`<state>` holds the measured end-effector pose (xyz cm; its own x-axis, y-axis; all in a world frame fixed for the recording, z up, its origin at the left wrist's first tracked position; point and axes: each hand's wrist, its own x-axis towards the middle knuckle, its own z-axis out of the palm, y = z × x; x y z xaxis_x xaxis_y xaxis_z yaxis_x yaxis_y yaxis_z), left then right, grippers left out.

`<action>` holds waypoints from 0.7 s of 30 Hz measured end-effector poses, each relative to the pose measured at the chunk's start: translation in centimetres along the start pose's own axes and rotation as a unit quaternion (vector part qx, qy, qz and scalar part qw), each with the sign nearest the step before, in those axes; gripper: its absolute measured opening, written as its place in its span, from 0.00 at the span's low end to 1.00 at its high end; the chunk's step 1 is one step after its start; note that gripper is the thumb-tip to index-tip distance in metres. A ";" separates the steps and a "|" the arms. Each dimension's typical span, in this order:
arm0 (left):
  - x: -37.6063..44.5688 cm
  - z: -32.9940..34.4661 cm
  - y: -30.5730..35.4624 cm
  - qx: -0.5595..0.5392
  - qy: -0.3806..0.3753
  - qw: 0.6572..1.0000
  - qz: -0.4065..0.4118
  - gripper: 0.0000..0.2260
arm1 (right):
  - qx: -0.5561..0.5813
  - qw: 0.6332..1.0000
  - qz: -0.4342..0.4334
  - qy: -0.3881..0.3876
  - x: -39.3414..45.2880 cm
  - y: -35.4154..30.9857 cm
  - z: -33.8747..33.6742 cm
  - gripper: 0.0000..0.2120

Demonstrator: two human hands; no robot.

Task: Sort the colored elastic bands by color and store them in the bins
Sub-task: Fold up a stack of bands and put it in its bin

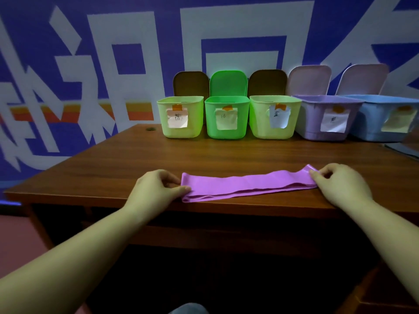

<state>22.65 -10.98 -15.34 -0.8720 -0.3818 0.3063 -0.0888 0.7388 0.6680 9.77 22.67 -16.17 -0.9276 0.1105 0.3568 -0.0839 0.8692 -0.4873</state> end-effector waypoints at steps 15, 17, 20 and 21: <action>-1.3 1.8 -1.5 0.125 0.171 0.943 0.256 0.05 | 0.019 1.000 0.004 -0.007 -0.5 -0.2 0.0 0.10; -1.0 1.4 -1.7 0.181 0.176 0.910 0.330 0.04 | 0.023 1.000 0.003 -0.004 -0.5 -0.3 0.0 0.10; -0.5 1.0 -1.8 0.244 0.127 0.872 0.404 0.09 | 0.024 1.000 0.004 -0.001 -0.5 -0.2 0.0 0.10; -0.4 0.9 -1.6 0.248 0.101 0.876 0.402 0.09 | 0.023 1.000 0.004 -0.002 -0.5 -0.2 0.0 0.10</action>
<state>22.71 -11.55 -17.18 -0.6501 0.3190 0.6897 0.2728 0.9451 -0.1799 10.25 22.45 -16.21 -0.9294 0.1157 0.3504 -0.0933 0.8450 -0.5265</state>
